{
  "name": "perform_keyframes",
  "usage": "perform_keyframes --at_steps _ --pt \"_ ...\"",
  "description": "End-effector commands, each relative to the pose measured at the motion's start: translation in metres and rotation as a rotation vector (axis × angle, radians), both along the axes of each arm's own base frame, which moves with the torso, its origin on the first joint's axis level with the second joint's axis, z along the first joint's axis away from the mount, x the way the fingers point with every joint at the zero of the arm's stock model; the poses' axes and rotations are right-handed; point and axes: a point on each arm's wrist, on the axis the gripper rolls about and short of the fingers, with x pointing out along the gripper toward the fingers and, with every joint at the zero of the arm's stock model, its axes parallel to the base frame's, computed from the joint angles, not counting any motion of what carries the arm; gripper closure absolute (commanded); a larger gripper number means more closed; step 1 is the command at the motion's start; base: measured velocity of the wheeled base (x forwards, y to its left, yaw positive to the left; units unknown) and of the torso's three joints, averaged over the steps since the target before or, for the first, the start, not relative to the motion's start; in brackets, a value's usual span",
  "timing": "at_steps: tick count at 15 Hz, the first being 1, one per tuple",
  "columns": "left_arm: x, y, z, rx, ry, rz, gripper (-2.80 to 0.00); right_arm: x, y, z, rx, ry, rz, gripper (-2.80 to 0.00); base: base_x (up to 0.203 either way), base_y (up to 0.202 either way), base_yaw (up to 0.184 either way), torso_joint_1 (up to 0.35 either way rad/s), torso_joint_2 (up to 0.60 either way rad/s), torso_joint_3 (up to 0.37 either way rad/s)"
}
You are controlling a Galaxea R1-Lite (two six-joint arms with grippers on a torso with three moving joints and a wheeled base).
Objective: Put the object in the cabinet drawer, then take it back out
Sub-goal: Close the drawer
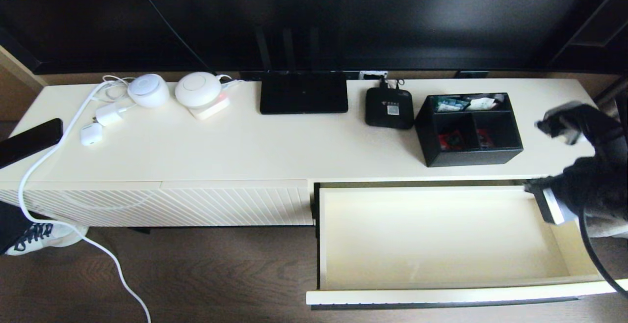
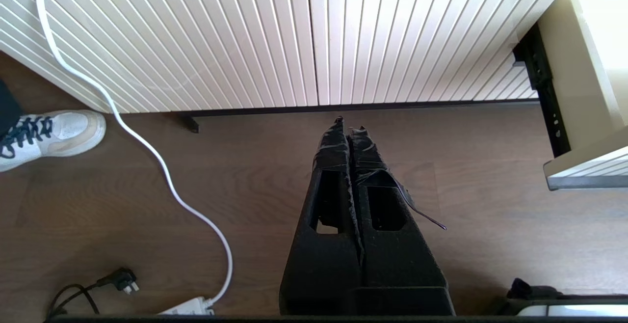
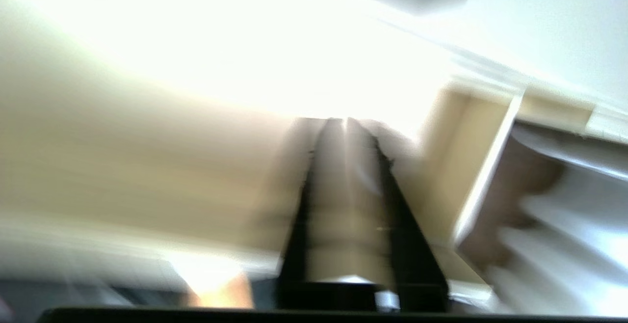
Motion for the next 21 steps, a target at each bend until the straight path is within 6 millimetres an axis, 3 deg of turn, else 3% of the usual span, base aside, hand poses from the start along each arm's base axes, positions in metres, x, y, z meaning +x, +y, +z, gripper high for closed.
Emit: perform_keyframes --at_steps 1,4,8,12,17,21 --pt "0.0 0.0 0.0 0.0 0.001 0.0 0.0 -0.047 -0.008 -0.027 -0.14 0.055 0.127 0.0 0.0 0.0 0.0 0.0 0.0 0.0" --pt "0.0 0.0 0.0 0.0 0.001 0.0 0.0 -0.077 0.006 -0.068 -0.249 0.149 0.351 0.0 0.0 0.0 0.0 0.0 0.0 0.0" --pt "0.0 0.0 0.0 0.0 0.001 0.0 0.0 -0.093 0.02 -0.115 -0.365 0.272 0.552 0.0 0.0 0.0 0.0 0.0 0.0 0.0" --pt "0.0 0.0 0.0 0.0 0.0 0.0 0.0 -0.089 0.026 -0.136 -0.45 0.253 0.662 0.0 0.0 0.0 0.0 0.0 0.0 0.0" --pt "0.0 0.0 0.0 0.0 0.0 0.0 0.0 -0.081 0.032 -0.157 -0.482 0.354 0.675 0.0 0.0 0.0 0.0 0.0 0.0 0.0" --pt "0.0 0.0 0.0 0.0 0.001 0.0 0.0 -0.059 0.044 -0.17 -0.462 0.332 0.641 0.0 0.0 0.0 0.0 0.0 0.0 0.0"
